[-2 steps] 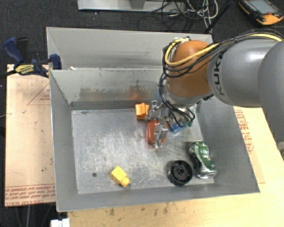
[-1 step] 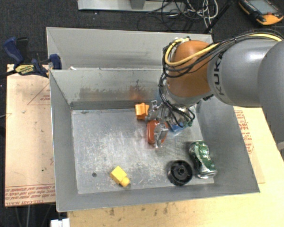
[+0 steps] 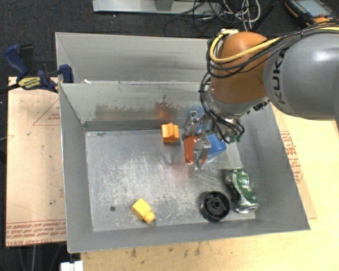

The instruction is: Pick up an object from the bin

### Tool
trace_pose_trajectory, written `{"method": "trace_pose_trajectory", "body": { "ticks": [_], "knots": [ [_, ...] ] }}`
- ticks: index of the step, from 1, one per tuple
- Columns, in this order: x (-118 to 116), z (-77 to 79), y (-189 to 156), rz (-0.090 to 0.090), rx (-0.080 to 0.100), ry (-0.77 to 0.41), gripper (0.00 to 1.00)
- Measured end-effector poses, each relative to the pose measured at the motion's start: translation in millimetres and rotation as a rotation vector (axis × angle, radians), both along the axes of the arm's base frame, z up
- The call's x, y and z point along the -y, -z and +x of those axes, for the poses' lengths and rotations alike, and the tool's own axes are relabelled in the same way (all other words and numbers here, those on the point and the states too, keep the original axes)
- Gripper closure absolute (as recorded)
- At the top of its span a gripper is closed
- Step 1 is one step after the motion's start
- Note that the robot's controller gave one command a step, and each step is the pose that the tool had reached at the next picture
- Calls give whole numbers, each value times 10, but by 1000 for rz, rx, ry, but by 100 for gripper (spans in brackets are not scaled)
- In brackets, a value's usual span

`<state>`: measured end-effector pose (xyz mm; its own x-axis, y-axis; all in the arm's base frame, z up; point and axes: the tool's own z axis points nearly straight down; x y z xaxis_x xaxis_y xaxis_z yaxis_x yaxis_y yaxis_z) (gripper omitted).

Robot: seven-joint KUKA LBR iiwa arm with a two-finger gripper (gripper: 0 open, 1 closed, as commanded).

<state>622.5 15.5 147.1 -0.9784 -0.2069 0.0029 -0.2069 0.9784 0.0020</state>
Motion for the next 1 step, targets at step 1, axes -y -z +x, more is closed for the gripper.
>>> {"method": "trace_pose_trajectory", "body": {
  "ticks": [1],
  "knots": [
    [-55, 84, -1304, 0, 7, 11, 100]
  ]
}}
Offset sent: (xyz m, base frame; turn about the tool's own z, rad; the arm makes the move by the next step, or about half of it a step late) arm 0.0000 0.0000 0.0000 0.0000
